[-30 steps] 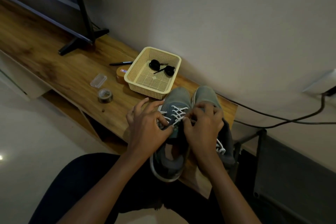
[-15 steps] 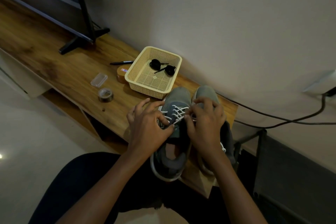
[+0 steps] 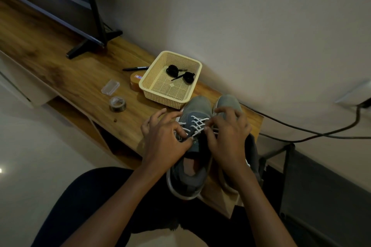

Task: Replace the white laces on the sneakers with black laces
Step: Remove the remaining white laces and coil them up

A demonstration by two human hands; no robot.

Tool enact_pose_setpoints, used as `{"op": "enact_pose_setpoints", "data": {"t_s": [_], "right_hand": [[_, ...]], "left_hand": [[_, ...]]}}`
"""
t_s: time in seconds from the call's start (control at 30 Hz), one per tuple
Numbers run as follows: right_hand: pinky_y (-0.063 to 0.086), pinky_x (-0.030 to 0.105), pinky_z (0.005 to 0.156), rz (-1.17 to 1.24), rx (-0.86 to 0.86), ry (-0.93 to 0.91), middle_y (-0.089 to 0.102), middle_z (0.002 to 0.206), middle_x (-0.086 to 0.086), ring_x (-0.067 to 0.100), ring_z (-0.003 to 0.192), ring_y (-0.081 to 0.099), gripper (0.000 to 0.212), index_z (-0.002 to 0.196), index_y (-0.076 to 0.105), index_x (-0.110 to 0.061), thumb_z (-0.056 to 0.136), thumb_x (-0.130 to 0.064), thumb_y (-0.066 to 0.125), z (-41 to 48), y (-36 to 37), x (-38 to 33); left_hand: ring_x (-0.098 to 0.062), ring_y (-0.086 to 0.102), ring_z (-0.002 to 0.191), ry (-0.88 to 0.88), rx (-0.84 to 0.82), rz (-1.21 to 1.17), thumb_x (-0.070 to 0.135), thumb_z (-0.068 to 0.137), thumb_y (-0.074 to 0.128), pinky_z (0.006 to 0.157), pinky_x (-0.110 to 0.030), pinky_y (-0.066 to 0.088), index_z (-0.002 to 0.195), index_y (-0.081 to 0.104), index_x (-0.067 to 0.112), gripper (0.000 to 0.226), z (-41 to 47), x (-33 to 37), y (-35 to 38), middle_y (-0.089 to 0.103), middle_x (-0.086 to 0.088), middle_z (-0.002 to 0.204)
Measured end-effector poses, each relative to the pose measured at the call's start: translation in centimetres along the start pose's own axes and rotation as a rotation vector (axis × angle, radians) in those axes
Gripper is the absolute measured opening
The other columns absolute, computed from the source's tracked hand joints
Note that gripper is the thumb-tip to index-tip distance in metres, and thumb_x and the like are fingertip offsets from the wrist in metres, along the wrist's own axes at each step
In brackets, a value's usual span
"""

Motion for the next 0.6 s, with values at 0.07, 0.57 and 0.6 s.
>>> {"op": "enact_pose_setpoints", "data": {"t_s": [0.07,0.57,0.6], "right_hand": [[0.031,0.051,0.089,0.015,0.0,0.036,0.058,0.116,0.004,0.022,0.113,0.03,0.008,0.078,0.066,-0.017,0.072,-0.018,0.071,0.1,-0.1,0.4],[0.027,0.054,0.096,0.069,-0.125,0.011,0.054,0.125,0.002,0.017,0.12,0.024,0.005,0.077,0.067,-0.019,0.075,-0.022,0.069,0.3,0.1,0.8],[0.026,0.053,0.097,0.073,-0.132,0.018,0.054,0.126,0.002,0.018,0.12,0.024,0.007,0.076,0.067,-0.019,0.073,-0.025,0.065,0.3,0.2,0.7]], "left_hand": [[-0.008,0.027,0.133,-0.002,0.009,-0.01,0.033,0.063,0.082,0.096,-0.023,0.007,0.056,0.047,0.035,0.035,0.0,-0.1,-0.1,0.055,0.02,0.129],[-0.007,0.025,0.133,-0.013,-0.003,-0.023,0.032,0.065,0.081,0.098,-0.026,0.008,0.058,0.049,0.035,0.033,-0.1,-0.1,0.0,0.055,0.019,0.13],[-0.007,0.025,0.133,-0.013,-0.003,-0.022,0.033,0.065,0.081,0.098,-0.026,0.008,0.058,0.049,0.035,0.033,-0.1,-0.2,0.0,0.055,0.019,0.13]]}}
Point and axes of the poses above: each hand's wrist, its own z-axis towards the middle knuckle, its own y-axis out of the palm, x = y × z, the point moved 6 cm from there along z, towards the middle knuckle
